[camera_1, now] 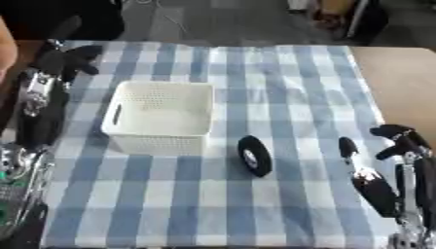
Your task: Pick up objects on the table and place them in the box.
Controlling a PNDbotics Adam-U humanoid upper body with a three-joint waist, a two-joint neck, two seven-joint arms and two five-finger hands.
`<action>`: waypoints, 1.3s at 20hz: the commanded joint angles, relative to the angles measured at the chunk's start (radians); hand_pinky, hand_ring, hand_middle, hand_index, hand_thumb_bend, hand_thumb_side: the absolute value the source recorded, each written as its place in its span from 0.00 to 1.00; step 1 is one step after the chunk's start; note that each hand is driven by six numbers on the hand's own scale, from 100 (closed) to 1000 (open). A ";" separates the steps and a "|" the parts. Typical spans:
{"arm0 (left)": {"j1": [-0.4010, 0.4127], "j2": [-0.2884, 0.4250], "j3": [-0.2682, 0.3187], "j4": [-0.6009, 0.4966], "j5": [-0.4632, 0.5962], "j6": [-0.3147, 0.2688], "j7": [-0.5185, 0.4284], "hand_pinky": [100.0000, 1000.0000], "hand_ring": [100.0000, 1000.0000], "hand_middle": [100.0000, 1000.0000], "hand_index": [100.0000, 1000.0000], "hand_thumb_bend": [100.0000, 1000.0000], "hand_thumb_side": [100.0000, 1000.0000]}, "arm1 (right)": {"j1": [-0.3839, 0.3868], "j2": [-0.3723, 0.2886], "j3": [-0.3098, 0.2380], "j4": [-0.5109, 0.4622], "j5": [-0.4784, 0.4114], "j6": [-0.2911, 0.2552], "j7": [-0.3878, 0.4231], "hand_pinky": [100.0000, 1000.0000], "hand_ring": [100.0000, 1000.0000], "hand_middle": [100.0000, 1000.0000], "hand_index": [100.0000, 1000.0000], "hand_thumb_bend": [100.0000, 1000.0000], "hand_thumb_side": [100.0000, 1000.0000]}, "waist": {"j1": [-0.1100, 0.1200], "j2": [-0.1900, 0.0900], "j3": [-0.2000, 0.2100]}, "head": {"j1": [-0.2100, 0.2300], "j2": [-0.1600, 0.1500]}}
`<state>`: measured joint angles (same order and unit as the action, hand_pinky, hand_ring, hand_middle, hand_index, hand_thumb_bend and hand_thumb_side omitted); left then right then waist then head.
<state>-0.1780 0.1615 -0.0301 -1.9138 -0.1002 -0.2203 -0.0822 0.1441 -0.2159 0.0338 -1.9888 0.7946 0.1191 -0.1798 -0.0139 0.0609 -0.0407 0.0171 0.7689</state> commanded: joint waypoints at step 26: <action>-0.012 0.006 -0.013 -0.006 0.007 -0.003 -0.014 0.90 0.75 1.00 0.52 0.00 0.91 | -0.093 -0.246 0.095 -0.008 0.017 -0.030 0.112 0.62 0.47 0.73 0.72 0.57 0.86 | -0.006 -0.006 0.014 | -0.029 0.001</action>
<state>-0.1780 0.1615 -0.0376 -1.9093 -0.0981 -0.2212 -0.0924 0.0609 -0.4327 0.1295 -1.9886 0.8121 0.0895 -0.0751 -0.0200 0.0611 -0.0277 -0.0018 0.7690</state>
